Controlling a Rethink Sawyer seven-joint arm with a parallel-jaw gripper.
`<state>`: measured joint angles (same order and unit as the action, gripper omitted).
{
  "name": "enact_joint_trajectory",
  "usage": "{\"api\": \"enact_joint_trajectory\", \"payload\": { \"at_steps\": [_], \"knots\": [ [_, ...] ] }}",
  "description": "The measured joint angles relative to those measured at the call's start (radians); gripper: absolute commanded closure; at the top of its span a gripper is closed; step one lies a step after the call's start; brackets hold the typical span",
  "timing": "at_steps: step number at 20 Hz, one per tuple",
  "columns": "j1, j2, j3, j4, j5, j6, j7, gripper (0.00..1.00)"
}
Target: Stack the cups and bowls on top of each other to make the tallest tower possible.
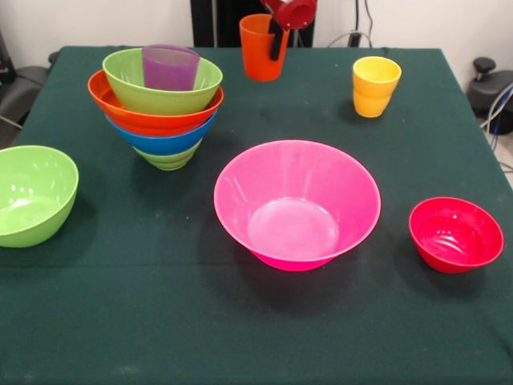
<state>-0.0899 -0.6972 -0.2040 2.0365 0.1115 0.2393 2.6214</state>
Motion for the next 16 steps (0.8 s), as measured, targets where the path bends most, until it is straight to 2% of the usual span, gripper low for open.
{"api": "enact_joint_trajectory", "payload": {
  "at_steps": [16],
  "knots": [
    [0.102,-0.083,-0.011,-0.005,0.090,0.108,0.000,1.00]
  ]
}}
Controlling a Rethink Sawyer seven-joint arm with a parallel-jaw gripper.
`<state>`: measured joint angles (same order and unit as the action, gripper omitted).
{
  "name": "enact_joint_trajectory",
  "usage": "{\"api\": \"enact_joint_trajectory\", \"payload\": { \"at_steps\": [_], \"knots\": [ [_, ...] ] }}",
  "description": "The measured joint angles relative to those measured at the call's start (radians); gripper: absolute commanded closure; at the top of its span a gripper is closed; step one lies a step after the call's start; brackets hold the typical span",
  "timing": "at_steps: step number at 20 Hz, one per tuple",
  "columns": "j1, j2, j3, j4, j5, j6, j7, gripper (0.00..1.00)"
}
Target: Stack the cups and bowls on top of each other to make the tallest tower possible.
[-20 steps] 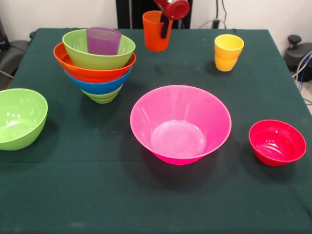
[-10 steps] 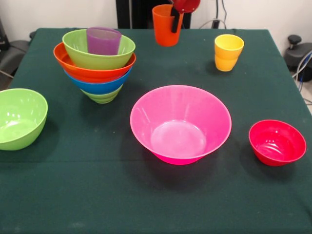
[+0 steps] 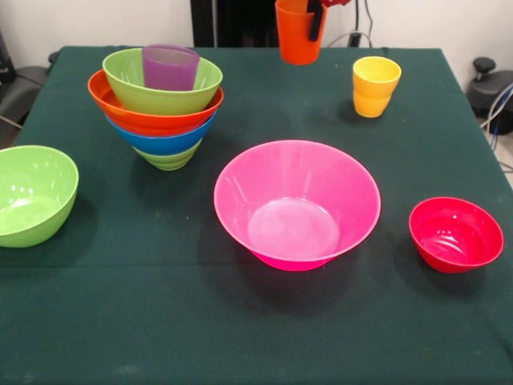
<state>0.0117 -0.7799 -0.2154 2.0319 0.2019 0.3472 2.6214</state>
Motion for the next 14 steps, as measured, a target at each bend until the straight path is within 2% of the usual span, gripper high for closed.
{"api": "enact_joint_trajectory", "payload": {
  "at_steps": [14],
  "knots": [
    [0.072,-0.001,-0.027,-0.025,0.076,0.018,0.000,1.00]
  ]
}}
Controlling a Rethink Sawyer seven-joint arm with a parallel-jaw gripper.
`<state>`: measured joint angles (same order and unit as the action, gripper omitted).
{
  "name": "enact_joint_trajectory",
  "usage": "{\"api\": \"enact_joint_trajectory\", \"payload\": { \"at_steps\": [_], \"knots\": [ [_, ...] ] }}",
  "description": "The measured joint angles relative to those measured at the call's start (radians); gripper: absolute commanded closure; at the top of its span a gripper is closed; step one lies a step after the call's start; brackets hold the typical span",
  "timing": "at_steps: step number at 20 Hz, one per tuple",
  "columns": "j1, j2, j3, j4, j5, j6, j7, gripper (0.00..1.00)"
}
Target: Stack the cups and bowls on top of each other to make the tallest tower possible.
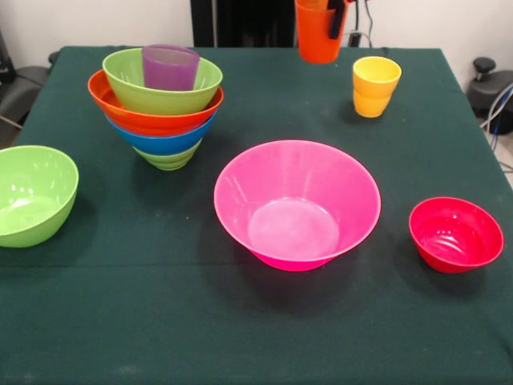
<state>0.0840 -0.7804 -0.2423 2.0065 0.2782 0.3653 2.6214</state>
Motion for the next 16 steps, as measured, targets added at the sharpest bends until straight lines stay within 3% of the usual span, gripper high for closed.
{"api": "enact_joint_trajectory", "payload": {
  "at_steps": [16],
  "knots": [
    [0.121,0.064,-0.035,-0.066,0.120,0.001,0.004,1.00]
  ]
}}
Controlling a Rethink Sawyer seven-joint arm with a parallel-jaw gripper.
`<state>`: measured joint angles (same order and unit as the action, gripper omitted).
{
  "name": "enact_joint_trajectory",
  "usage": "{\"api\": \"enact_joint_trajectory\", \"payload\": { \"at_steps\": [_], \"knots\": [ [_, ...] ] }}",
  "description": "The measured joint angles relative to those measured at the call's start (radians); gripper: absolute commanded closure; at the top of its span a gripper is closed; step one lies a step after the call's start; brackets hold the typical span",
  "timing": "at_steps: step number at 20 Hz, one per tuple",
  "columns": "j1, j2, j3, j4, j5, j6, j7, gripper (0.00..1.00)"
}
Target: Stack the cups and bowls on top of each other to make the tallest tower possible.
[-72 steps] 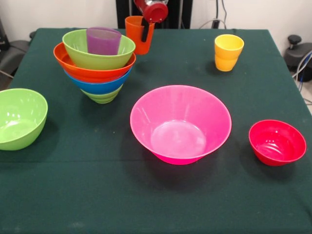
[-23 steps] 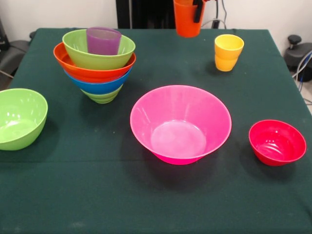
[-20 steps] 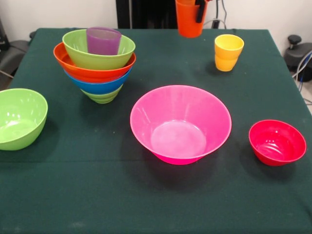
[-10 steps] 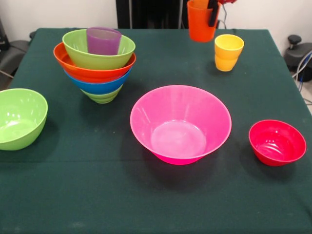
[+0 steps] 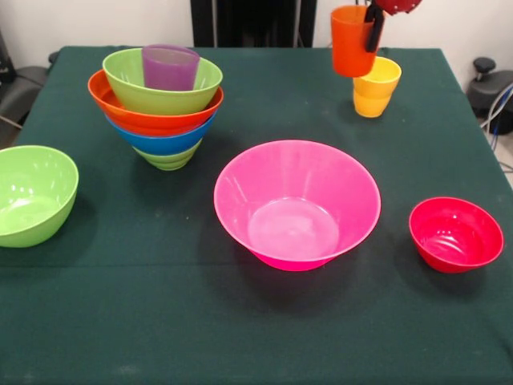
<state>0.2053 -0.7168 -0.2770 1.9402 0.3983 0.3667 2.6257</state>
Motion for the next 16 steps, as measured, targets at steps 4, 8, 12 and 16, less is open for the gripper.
{"api": "enact_joint_trajectory", "payload": {
  "at_steps": [4,8,12,16],
  "knots": [
    [0.024,0.008,-0.015,-0.002,0.022,0.002,0.001,1.00],
    [0.040,0.006,-0.027,-0.002,0.035,0.010,0.001,1.00],
    [0.052,0.000,-0.034,-0.002,0.050,0.020,0.001,1.00],
    [0.055,-0.001,-0.038,-0.001,0.064,0.020,0.001,1.00]
  ]
}}
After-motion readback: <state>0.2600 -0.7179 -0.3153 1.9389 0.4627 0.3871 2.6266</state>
